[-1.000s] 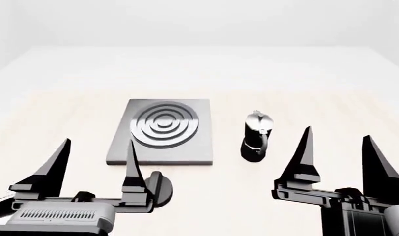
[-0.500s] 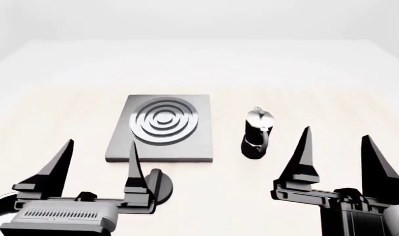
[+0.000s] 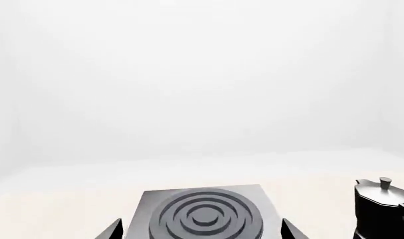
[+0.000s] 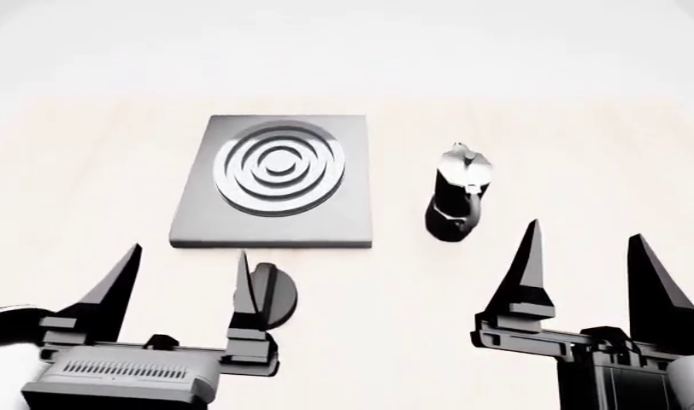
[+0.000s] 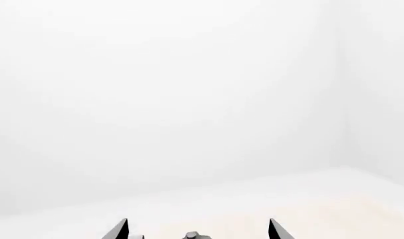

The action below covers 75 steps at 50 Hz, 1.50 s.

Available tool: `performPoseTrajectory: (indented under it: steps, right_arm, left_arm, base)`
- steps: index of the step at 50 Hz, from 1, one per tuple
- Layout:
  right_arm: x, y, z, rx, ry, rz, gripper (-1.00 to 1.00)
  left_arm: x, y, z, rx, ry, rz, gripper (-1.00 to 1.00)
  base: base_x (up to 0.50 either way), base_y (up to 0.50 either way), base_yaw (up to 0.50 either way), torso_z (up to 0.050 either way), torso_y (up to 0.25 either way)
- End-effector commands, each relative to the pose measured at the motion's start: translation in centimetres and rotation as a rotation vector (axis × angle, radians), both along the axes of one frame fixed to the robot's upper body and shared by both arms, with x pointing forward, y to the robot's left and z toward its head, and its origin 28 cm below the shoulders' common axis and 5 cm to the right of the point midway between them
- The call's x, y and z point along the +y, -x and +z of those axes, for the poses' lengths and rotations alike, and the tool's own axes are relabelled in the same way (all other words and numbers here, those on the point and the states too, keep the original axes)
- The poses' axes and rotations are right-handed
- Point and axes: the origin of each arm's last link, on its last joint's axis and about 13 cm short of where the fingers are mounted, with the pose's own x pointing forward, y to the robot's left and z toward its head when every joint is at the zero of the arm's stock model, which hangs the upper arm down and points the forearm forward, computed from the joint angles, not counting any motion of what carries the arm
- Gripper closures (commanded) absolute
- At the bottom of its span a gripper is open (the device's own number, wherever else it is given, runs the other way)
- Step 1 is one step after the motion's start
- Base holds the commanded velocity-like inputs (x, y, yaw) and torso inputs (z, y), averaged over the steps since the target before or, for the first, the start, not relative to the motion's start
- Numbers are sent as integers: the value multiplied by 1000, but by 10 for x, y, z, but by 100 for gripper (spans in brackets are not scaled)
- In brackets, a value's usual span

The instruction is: Turn on the stove and put the moka pot on it.

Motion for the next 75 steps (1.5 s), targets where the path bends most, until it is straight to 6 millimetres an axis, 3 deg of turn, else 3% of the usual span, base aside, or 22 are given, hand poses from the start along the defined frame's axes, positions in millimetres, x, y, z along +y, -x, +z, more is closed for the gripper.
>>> performPoseTrajectory:
  steps: [1,33,47,75]
  right_arm:
    - [-3,-1,1,-8,11,-16,-100]
    - [-4,1,2,-13,12,-15,-100]
    - [-5,2,3,-15,16,-22,-100]
    - [-4,4,6,-19,4,-8,-100]
  left_arm:
    - [1,-2,-2,9,-5,-8,-100]
    - [-1,-3,-6,8,-11,-22,-100]
    - [-1,-19,-23,127,-42,-23,-100]
    - [-5,-41,-31,267,-60,-8,-100]
  base:
    - [0,0,0,40,-191]
    - [0,0,0,40,-191]
    - [0,0,0,0,0]
    - [0,0,0,0,0]
